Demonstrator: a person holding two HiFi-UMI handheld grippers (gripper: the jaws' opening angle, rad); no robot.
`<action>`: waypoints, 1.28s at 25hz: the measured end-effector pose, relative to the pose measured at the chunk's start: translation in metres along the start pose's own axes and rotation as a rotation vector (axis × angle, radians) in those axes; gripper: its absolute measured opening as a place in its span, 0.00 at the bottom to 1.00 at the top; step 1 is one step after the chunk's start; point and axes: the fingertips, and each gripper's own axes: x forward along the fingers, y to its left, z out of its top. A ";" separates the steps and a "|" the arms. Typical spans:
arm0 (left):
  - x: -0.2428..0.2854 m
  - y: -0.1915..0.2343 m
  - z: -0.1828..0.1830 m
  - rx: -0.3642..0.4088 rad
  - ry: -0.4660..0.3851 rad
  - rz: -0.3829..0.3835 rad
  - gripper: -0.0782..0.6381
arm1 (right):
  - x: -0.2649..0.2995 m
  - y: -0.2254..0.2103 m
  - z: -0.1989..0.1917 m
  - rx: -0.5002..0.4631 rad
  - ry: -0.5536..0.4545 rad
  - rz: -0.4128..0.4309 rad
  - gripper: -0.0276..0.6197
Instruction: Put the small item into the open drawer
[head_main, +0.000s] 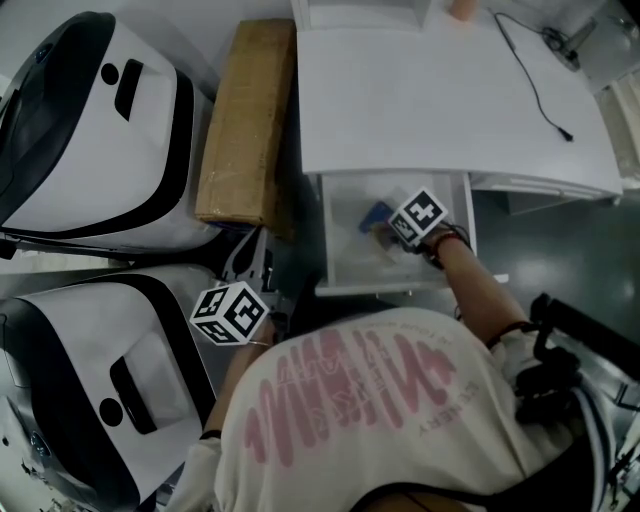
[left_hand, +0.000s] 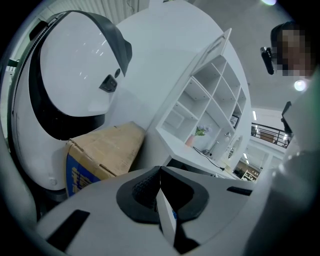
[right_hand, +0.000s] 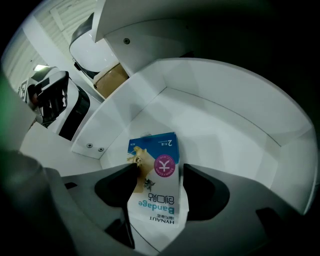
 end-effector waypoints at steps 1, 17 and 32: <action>-0.002 0.000 -0.001 -0.003 0.005 0.003 0.15 | 0.000 0.000 0.000 0.004 0.001 -0.001 0.52; -0.016 -0.018 -0.036 0.032 0.146 0.006 0.15 | 0.003 0.006 -0.005 0.013 0.059 -0.053 0.51; -0.001 -0.023 -0.041 0.054 0.188 -0.025 0.15 | 0.003 0.018 -0.011 0.041 0.061 -0.004 0.51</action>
